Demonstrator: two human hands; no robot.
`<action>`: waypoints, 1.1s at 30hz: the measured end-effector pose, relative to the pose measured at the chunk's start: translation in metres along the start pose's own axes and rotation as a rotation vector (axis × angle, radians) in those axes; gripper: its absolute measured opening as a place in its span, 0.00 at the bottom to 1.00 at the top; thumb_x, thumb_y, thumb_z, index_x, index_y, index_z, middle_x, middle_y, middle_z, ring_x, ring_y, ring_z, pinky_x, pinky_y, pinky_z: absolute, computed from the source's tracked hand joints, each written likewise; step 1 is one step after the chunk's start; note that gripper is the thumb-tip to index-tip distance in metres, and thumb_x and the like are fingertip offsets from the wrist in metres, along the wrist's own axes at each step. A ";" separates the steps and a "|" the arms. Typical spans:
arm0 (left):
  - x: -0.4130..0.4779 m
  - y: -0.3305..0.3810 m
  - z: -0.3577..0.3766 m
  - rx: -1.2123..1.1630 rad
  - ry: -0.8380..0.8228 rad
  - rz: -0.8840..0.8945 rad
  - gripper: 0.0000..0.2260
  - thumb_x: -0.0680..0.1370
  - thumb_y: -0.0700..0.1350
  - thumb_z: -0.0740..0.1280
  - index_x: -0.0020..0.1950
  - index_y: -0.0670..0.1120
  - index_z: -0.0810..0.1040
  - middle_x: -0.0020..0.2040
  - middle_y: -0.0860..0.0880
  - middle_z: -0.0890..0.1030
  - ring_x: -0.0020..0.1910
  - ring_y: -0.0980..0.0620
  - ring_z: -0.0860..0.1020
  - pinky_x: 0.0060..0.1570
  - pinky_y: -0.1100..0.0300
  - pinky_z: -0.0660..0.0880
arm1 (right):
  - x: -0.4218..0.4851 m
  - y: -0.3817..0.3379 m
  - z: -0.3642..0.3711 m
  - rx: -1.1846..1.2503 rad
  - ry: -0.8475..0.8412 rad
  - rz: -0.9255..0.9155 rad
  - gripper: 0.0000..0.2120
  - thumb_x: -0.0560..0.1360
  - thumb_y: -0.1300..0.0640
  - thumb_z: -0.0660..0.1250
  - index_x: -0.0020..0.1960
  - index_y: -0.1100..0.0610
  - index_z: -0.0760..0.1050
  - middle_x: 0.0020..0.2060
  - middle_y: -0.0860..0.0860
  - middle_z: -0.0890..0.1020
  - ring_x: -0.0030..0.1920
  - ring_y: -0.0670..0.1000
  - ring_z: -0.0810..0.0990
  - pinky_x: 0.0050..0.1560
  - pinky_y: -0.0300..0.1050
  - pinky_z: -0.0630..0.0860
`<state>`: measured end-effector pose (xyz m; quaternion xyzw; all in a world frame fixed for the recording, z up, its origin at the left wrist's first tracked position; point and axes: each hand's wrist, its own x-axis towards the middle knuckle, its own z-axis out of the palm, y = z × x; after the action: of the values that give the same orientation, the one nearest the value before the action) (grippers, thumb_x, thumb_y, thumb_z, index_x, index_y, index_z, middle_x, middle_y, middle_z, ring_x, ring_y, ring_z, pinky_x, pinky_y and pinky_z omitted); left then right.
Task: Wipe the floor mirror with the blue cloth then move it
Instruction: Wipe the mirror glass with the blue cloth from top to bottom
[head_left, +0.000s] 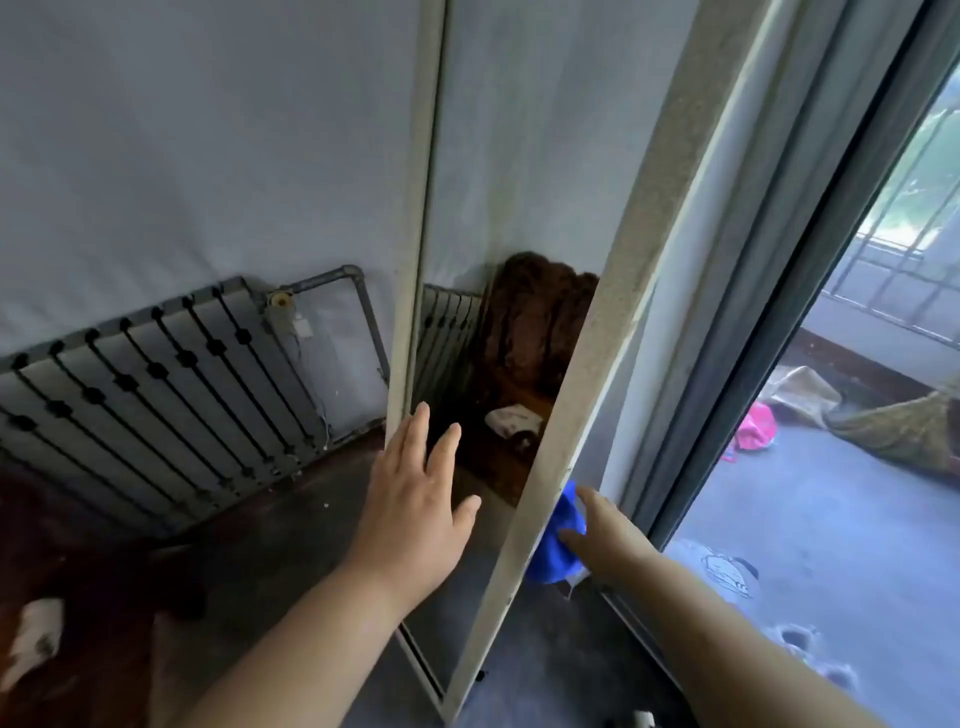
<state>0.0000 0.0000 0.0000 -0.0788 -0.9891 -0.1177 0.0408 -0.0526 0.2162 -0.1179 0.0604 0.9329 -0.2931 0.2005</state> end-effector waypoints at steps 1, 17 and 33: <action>-0.001 -0.001 0.002 -0.015 -0.013 -0.016 0.32 0.80 0.56 0.61 0.80 0.51 0.51 0.81 0.45 0.44 0.80 0.46 0.44 0.76 0.50 0.48 | 0.006 0.000 0.004 0.012 -0.009 0.021 0.32 0.78 0.52 0.64 0.78 0.55 0.55 0.73 0.54 0.68 0.69 0.56 0.71 0.64 0.48 0.70; 0.015 0.015 0.014 -0.262 0.008 -0.132 0.21 0.80 0.53 0.62 0.73 0.51 0.67 0.69 0.53 0.70 0.68 0.54 0.68 0.64 0.62 0.67 | -0.020 -0.007 -0.067 0.483 0.271 0.035 0.10 0.77 0.53 0.61 0.48 0.59 0.75 0.41 0.61 0.79 0.37 0.53 0.74 0.37 0.46 0.68; 0.003 0.053 -0.021 -1.518 -0.808 -0.384 0.32 0.74 0.68 0.60 0.68 0.47 0.76 0.57 0.43 0.82 0.56 0.44 0.81 0.61 0.47 0.72 | -0.161 -0.070 -0.116 1.125 0.273 -0.441 0.18 0.79 0.67 0.61 0.53 0.45 0.80 0.49 0.50 0.85 0.50 0.53 0.81 0.53 0.52 0.76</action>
<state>0.0068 0.0465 0.0327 0.0474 -0.5789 -0.7112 -0.3961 0.0389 0.2258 0.0712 -0.0003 0.6433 -0.7641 -0.0486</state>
